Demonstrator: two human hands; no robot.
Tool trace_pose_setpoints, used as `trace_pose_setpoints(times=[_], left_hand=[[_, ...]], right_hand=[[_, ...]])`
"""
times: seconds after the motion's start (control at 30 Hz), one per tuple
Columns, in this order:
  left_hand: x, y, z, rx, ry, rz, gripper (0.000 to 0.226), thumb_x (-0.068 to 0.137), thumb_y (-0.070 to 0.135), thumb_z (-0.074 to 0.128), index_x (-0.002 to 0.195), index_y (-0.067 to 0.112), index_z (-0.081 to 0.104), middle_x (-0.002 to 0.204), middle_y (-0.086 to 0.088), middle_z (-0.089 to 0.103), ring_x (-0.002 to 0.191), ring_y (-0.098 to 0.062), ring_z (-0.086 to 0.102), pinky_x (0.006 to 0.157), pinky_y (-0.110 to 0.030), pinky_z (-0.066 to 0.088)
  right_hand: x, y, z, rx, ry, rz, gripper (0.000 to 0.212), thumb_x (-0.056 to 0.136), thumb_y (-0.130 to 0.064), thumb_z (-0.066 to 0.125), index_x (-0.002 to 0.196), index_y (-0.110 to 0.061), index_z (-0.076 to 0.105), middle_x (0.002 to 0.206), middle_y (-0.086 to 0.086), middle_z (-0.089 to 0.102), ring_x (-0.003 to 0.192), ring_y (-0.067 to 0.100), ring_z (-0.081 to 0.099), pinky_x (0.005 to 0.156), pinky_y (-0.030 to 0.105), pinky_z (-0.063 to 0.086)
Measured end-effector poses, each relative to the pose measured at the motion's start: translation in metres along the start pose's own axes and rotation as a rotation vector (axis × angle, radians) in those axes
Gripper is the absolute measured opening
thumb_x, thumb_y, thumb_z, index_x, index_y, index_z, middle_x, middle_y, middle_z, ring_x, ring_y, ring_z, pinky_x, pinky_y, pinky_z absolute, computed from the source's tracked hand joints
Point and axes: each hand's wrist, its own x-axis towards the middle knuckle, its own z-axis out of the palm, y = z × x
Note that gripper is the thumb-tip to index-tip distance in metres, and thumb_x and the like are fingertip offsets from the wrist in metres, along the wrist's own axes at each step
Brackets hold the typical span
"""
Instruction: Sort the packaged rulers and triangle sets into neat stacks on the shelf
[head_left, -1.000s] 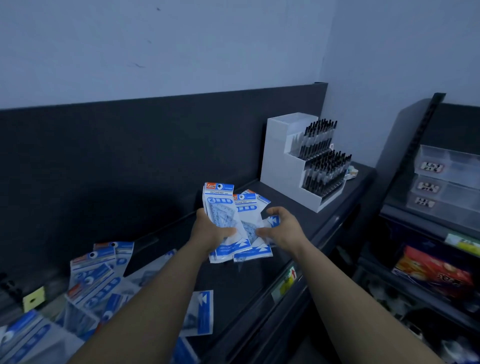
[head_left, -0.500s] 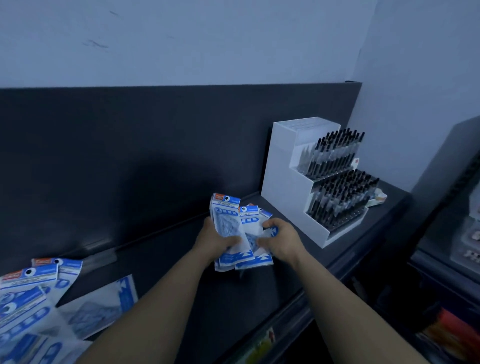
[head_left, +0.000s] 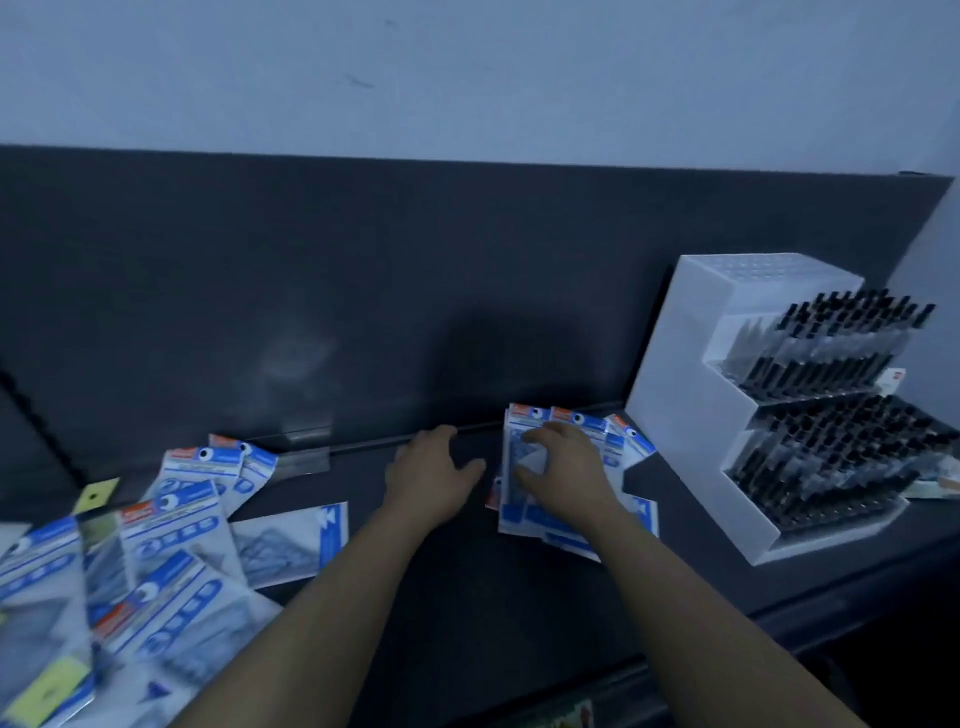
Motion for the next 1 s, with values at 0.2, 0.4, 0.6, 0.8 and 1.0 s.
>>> trace_pose_setpoints(times=[0.2, 0.4, 0.6, 0.8, 1.0], left_hand=[[-0.042, -0.059, -0.072, 0.105, 0.249, -0.116, 0.047, 0.087, 0.045, 0.06, 0.127, 0.02, 0.058, 0.127, -0.003, 0.061, 0.118, -0.026, 0.055, 0.097, -0.037, 0.045], [-0.091, -0.14, -0.141, 0.345, 0.334, -0.357, 0.044, 0.085, 0.05, 0.058, 0.119, 0.023, 0.059, 0.126, -0.006, 0.06, 0.12, -0.032, 0.049, 0.095, -0.036, 0.042], [-0.133, -0.216, -0.177, 0.392, 0.072, -0.579, 0.078, 0.079, 0.068, 0.053, 0.138, 0.019, 0.041, 0.146, -0.007, 0.038, 0.135, -0.031, 0.032, 0.102, -0.044, 0.035], [-0.148, -0.248, -0.19, 0.55, -0.013, -0.517, 0.094, 0.077, 0.082, 0.038, 0.149, 0.023, 0.026, 0.155, -0.001, 0.025, 0.144, -0.028, 0.018, 0.112, -0.048, 0.025], [-0.154, -0.259, -0.213, 0.697, -0.019, -0.385, 0.075, 0.078, 0.074, 0.048, 0.133, 0.024, 0.05, 0.14, -0.003, 0.048, 0.136, -0.027, 0.032, 0.11, -0.042, 0.024]], right_hand=[[-0.002, -0.086, 0.033, 0.042, -0.074, -0.26, 0.045, 0.083, -0.036, 0.067, 0.122, -0.017, 0.061, 0.121, 0.003, 0.061, 0.116, 0.022, 0.053, 0.099, 0.03, 0.039], [-0.028, -0.182, 0.073, 0.132, -0.438, -0.261, 0.077, 0.07, -0.045, 0.08, 0.135, -0.016, 0.051, 0.138, 0.002, 0.053, 0.125, 0.018, 0.05, 0.104, 0.026, 0.039], [-0.052, -0.239, 0.108, -0.193, -0.605, -0.259, 0.103, 0.052, -0.06, 0.083, 0.135, -0.017, 0.04, 0.14, 0.009, 0.034, 0.132, 0.029, 0.031, 0.105, 0.038, 0.036], [-0.059, -0.245, 0.111, 0.082, -0.619, -0.06, 0.067, 0.052, -0.043, 0.088, 0.105, -0.021, 0.054, 0.107, -0.004, 0.058, 0.096, 0.013, 0.057, 0.081, 0.032, 0.051], [-0.065, -0.254, 0.111, 0.15, -0.53, 0.043, 0.034, 0.065, -0.033, 0.085, 0.077, -0.015, 0.06, 0.081, -0.002, 0.059, 0.07, 0.008, 0.055, 0.057, 0.023, 0.04]])
